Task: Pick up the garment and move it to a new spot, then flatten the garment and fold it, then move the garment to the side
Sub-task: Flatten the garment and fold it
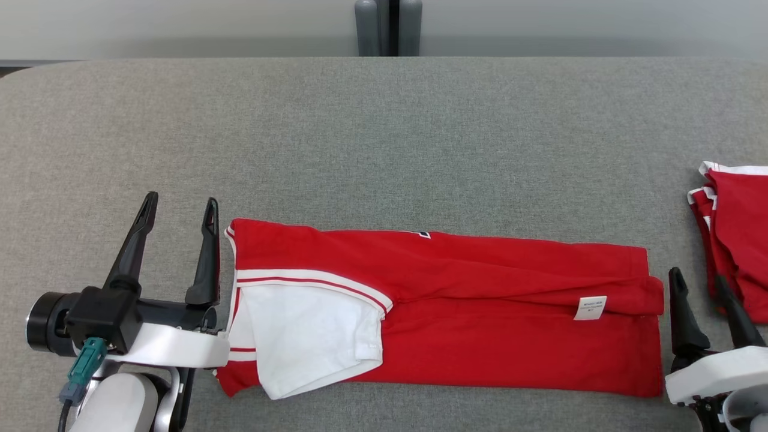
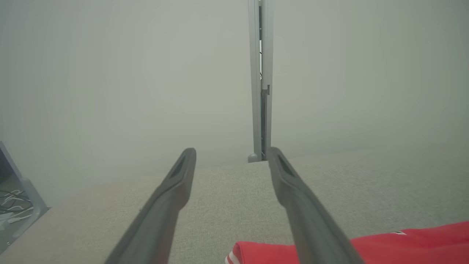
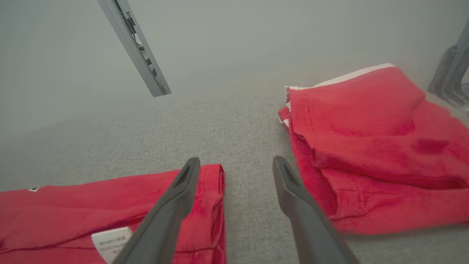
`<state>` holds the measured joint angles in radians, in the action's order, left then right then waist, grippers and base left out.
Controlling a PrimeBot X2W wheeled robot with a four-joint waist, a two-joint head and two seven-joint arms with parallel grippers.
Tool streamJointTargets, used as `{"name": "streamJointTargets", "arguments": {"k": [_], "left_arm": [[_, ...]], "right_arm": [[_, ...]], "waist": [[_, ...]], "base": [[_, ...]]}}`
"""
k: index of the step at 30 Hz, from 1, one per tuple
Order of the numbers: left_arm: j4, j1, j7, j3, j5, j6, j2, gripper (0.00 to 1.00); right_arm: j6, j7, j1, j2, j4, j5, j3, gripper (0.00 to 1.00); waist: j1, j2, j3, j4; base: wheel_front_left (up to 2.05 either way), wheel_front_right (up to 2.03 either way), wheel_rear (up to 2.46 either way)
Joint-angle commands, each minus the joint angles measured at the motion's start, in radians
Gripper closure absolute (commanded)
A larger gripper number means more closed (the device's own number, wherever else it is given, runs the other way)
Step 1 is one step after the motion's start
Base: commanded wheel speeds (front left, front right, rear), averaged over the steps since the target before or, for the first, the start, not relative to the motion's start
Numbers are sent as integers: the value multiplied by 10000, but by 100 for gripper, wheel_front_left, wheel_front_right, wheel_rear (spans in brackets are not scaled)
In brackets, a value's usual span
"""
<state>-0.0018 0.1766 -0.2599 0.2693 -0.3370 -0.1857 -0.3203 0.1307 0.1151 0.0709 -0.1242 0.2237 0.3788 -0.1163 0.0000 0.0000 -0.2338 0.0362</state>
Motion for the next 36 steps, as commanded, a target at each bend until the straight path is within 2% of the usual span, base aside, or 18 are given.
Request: {"name": "streamJointTargets", "arguments": {"k": [1,11,16,17,18,19,22,26,32,36], "left_arm": [[45,185,-29,1,35,67,-37,0],[154,442,-31,153,76,162,-1,0],[141,539,-32,83,54,119,-40,0],[139,550,-32,74,50,107,-44,0],[134,562,-32,63,40,104,-43,0],[132,569,-32,56,33,105,-52,0],[125,592,-33,48,23,109,-66,0],[93,602,-33,22,37,79,-88,0],[-9,483,-34,-67,67,-10,-108,0],[-46,451,-35,-98,53,-14,-112,0]], "right_arm": [[4,123,219,-43,311,128,104,0],[6,743,693,202,2720,744,1531,0],[18,1014,524,458,3132,1134,2316,0],[19,1077,549,480,3182,1213,2394,5],[21,1138,583,497,3192,1289,2448,69],[29,1213,619,499,3203,1343,2463,100],[27,1323,712,413,3199,1417,2392,100],[-17,1491,776,-107,2884,1501,1777,100],[3,1523,513,-468,1800,1111,418,100],[3,1526,556,-445,1031,872,361,100]], "waist": [[0,0,-86,12],[0,0,-340,100],[0,0,-421,57],[0,0,-434,34],[0,0,-446,8],[0,0,-451,-17],[0,0,-451,-57],[0,0,-429,-125],[0,0,-362,-248],[0,0,-336,-336]], "base": [[0,0,0],[0,0,0],[0,0,0],[0,0,0],[0,0,0],[0,0,0],[0,0,0],[0,0,0],[0,0,0],[0,0,0]]}}
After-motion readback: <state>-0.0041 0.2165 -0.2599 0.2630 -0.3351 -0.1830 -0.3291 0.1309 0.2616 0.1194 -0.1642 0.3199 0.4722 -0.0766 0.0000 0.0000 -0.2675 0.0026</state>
